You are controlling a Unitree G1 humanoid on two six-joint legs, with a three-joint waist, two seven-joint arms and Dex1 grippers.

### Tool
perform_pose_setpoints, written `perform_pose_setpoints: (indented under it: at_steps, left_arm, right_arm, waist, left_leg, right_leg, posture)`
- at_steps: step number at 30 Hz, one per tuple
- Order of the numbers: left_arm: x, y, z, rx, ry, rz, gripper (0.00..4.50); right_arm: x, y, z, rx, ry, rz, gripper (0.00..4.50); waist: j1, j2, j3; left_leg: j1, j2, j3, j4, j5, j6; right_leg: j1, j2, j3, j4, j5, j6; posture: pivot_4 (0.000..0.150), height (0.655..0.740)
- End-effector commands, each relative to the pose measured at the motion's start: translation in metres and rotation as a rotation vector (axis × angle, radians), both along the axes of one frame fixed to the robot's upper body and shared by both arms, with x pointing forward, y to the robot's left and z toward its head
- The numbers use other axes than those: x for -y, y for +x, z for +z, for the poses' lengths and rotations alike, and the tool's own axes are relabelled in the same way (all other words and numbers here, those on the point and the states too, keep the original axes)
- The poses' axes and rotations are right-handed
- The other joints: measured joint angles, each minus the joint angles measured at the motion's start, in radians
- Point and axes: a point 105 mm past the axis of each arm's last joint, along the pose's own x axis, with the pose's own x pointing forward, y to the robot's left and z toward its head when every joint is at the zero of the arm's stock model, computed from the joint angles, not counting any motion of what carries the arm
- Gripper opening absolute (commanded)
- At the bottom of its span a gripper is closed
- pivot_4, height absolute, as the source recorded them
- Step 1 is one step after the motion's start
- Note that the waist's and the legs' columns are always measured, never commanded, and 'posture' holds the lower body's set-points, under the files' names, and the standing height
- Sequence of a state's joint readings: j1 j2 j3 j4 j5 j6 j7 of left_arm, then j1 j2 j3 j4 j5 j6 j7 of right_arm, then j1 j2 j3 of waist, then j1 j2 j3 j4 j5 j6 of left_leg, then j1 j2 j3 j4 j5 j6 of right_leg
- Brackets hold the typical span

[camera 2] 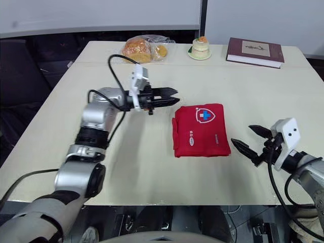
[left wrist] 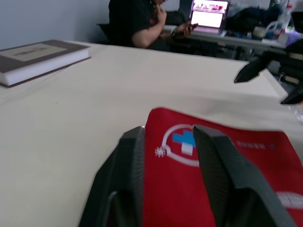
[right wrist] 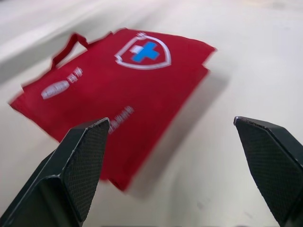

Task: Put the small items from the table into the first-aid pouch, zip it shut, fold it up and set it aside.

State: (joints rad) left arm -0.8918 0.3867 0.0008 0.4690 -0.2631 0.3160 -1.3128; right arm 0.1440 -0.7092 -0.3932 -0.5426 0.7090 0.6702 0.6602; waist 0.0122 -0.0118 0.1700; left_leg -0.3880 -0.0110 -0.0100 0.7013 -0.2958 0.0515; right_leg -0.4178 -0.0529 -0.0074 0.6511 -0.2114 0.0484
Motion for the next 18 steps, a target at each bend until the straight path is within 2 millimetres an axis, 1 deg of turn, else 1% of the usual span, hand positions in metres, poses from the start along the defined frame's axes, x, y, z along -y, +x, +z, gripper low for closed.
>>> perform_pose_setpoints:
  at_steps: [1, 3, 4, 6, 10, 13, 15, 16, 17, 18]
  left_arm:
    - [-0.035, -0.031, 0.021, 0.051, 0.060, -0.046, 3.21]
    - [-0.048, -0.048, 0.024, 0.044, 0.093, -0.052, 4.24]
    - [-0.053, -0.055, 0.025, 0.040, 0.106, -0.055, 4.44]
    - [-0.060, -0.069, 0.025, 0.036, 0.137, -0.053, 4.44]
    - [-0.070, -0.090, 0.022, 0.023, 0.194, -0.042, 4.44]
    - [-0.073, -0.101, 0.022, 0.013, 0.208, -0.022, 4.44]
    - [-0.074, -0.105, 0.022, 0.009, 0.214, -0.011, 4.50]
    - [-0.074, -0.107, 0.022, 0.007, 0.217, -0.009, 4.50]
    - [-0.074, -0.109, 0.022, 0.004, 0.216, -0.008, 4.50]
    - [-0.073, -0.110, 0.022, 0.002, 0.211, -0.005, 4.50]
  right_arm:
    - [-0.005, 0.017, -0.006, -0.078, 0.055, -0.002, 4.50]
    - [-0.007, 0.027, -0.012, -0.127, 0.072, -0.005, 4.50]
    - [-0.008, 0.031, -0.015, -0.149, 0.075, -0.005, 4.50]
    - [-0.012, 0.036, -0.022, -0.203, 0.080, 0.003, 4.50]
    - [-0.025, 0.038, -0.037, -0.312, 0.090, 0.048, 4.50]
    - [-0.033, 0.038, -0.048, -0.381, 0.090, 0.078, 4.50]
    - [-0.040, 0.035, -0.049, -0.403, 0.110, 0.114, 3.98]
    - [-0.044, 0.034, -0.049, -0.408, 0.128, 0.135, 3.45]
    - [-0.046, 0.033, -0.048, -0.409, 0.139, 0.149, 3.17]
    - [-0.047, 0.034, -0.047, -0.405, 0.154, 0.145, 2.66]
  waist:
    - [-0.008, -0.001, 0.001]
    - [-0.012, 0.000, 0.002]
    - [-0.013, 0.000, 0.002]
    - [-0.005, 0.001, 0.003]
    - [0.002, 0.001, 0.003]
    - [0.002, 0.001, 0.003]
    - [0.000, 0.001, 0.003]
    - [0.001, 0.001, 0.003]
    - [0.000, 0.001, 0.003]
    - [0.000, 0.001, 0.003]
  left_leg:
    - [0.000, 0.000, 0.001, 0.000, 0.000, 0.000]
    - [0.000, 0.001, 0.002, 0.000, 0.000, 0.000]
    - [0.000, 0.001, 0.001, 0.000, 0.000, 0.000]
    - [-0.001, 0.001, -0.001, 0.000, 0.000, 0.000]
    - [-0.003, 0.002, -0.002, 0.000, 0.000, 0.000]
    - [-0.005, 0.002, -0.003, 0.000, 0.000, 0.000]
    - [-0.005, 0.001, -0.003, 0.000, 0.000, 0.000]
    - [-0.005, 0.001, -0.003, 0.000, 0.000, 0.000]
    - [-0.005, 0.001, -0.003, 0.000, 0.000, 0.000]
    - [-0.005, 0.002, -0.003, 0.000, 0.000, 0.000]
  right_leg:
    - [0.000, 0.000, 0.001, -0.001, 0.000, 0.000]
    - [0.000, 0.000, 0.001, -0.001, 0.000, 0.000]
    - [0.000, -0.001, 0.001, -0.002, 0.000, 0.000]
    - [0.000, -0.002, 0.001, -0.002, 0.000, 0.000]
    - [-0.001, -0.002, 0.001, -0.004, 0.000, 0.000]
    - [-0.001, -0.001, -0.001, -0.005, 0.000, 0.000]
    - [-0.001, -0.001, -0.001, -0.006, 0.000, 0.000]
    - [-0.001, -0.001, -0.001, -0.006, 0.000, 0.000]
    - [-0.001, -0.001, -0.001, -0.006, 0.000, 0.000]
    - [-0.001, 0.000, -0.001, -0.006, 0.000, 0.000]
  posture:
    - [0.150, 0.7289]
    - [0.150, 0.7289]
    - [0.150, 0.7289]
    - [0.150, 0.7289]
    - [0.150, 0.7289]
    - [0.150, 0.7289]
    - [0.150, 0.7289]
    - [0.150, 0.7289]
    - [0.150, 0.7289]
    - [0.150, 0.7289]
